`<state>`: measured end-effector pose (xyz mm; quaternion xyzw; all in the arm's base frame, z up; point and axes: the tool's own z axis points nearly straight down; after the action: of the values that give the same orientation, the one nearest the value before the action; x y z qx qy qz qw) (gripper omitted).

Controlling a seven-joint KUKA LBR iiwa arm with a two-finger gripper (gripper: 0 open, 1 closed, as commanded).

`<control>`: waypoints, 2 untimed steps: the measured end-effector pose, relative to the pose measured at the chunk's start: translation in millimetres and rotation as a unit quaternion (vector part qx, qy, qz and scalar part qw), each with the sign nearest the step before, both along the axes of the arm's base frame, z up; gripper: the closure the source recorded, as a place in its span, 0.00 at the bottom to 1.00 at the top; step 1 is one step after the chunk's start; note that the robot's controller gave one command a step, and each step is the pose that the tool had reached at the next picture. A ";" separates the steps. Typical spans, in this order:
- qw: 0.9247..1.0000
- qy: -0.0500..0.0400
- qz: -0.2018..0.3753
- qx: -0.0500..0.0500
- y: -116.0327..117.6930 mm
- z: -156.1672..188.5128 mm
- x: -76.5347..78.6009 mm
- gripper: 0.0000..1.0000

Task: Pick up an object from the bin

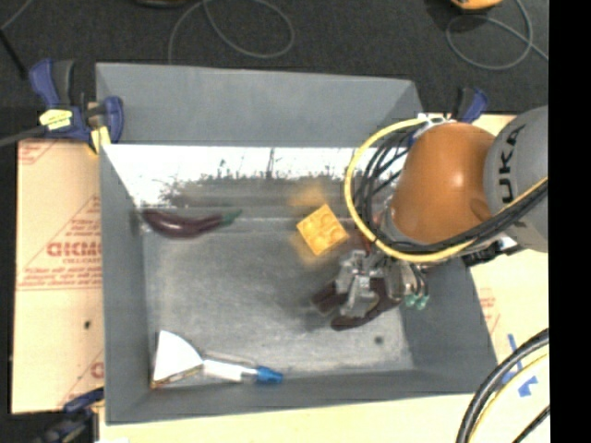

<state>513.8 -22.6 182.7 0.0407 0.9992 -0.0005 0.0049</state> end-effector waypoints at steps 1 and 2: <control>1.000 0.000 0.000 0.000 0.0 0.0 0.0 1.00; 1.000 0.000 0.000 0.000 0.0 0.1 0.2 1.00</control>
Offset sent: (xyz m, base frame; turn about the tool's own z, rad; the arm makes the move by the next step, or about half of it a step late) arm 0.0356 0.0049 0.0230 -0.1368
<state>514.0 -22.6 182.8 0.0402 0.9992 -0.0006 0.0052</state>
